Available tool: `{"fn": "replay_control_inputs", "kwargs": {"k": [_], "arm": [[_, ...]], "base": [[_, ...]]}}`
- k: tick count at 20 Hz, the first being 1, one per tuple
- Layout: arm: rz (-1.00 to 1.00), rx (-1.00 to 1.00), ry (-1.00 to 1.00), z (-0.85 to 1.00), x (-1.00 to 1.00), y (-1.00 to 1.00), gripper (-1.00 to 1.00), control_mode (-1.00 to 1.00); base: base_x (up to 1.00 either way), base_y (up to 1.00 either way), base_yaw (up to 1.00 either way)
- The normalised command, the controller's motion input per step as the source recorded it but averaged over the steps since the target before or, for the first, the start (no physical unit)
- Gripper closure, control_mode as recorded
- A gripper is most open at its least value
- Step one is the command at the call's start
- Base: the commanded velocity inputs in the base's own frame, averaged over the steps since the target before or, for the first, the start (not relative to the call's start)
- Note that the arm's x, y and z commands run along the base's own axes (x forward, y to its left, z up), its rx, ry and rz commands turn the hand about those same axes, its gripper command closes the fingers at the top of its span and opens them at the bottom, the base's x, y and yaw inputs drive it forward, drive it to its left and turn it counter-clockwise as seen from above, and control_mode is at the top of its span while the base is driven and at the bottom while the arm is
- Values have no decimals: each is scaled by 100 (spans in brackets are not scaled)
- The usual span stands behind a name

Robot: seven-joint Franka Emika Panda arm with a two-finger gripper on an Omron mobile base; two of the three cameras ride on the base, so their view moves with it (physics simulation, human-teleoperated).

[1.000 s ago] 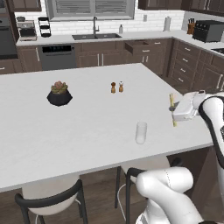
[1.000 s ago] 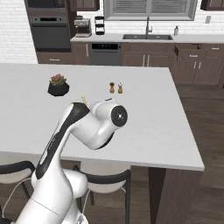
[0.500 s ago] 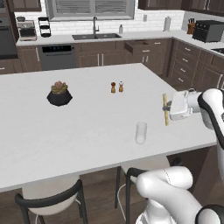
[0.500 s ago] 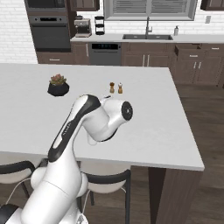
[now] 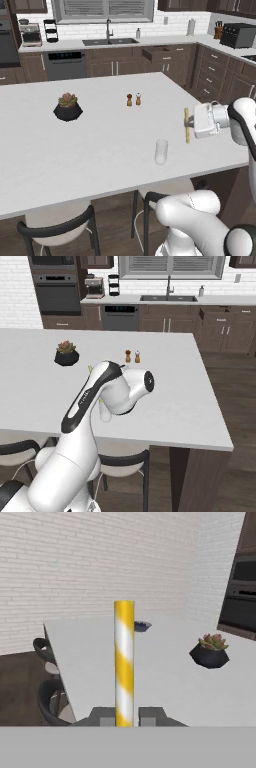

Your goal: Take a straw from the drawer in front and place it inside the glass cup on the dining counter.

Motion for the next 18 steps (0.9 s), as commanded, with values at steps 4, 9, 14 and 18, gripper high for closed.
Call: {"fn": "replay_control_inputs", "kwargs": {"k": [4, 9, 14, 18], "arm": [[0, 3, 0, -17, 0, 7, 100, -100], [0, 2, -3, -8, 0, 4, 100, -100], [0, 1, -5, -5, 0, 17, 100, -100], [0, 0, 0, -11, 0, 16, 100, -100]], "base": [[0, 0, 0], [0, 0, 0], [0, 0, 0], [0, 0, 0]]}}
